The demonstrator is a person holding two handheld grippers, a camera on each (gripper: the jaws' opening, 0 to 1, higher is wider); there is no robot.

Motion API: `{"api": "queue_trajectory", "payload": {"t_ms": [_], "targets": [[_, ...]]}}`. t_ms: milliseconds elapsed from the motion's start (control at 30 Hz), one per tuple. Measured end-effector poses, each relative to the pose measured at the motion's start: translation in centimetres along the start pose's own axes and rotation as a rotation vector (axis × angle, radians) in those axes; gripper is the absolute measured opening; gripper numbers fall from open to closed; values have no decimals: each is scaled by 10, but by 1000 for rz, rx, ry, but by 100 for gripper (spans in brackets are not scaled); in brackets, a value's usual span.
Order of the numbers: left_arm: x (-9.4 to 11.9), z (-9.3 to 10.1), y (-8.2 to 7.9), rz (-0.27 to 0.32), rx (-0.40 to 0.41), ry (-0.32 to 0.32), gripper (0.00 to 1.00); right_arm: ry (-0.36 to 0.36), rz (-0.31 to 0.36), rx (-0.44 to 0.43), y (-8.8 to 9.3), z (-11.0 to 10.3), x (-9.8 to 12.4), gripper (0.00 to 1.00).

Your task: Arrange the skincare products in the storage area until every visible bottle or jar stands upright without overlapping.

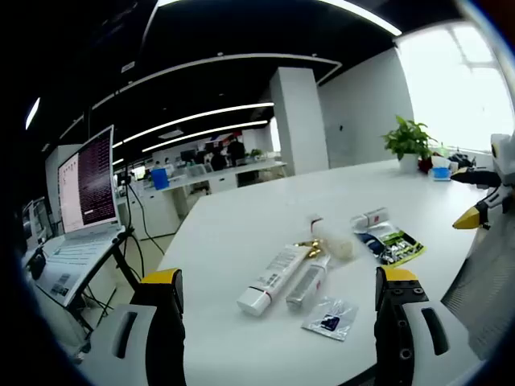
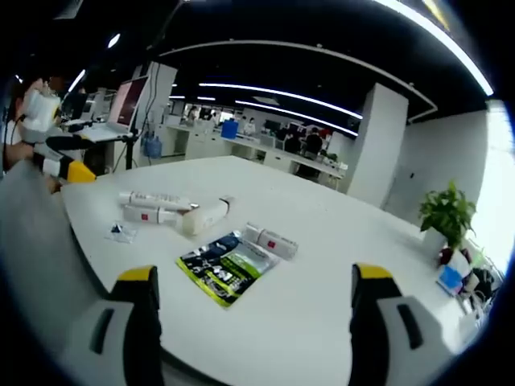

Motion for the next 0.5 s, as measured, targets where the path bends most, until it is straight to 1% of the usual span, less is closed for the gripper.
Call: {"api": "queue_trajectory", "payload": {"t_ms": [67,167,500], "targets": [[0,1,0,-1,-18,4,97,-2,-2,3,0,-1,0,100],[0,0,1,1,-5,1,97,-6,-8,7,1,-1,0,100],[0,-2,3,0,-4,-1,96,-8,-14,5,3,-1,0,100]]}}
Point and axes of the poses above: the point that each gripper's makers call its tool centre point, and the gripper's own axes: x roughly backward along the fingers, z roughly to its right, y roughly out of its underside, the point moved 4 cm from there along x, roughly backward along the fingers, and after that the axes turned 15 degrees about -x, right-handed, at the moved point
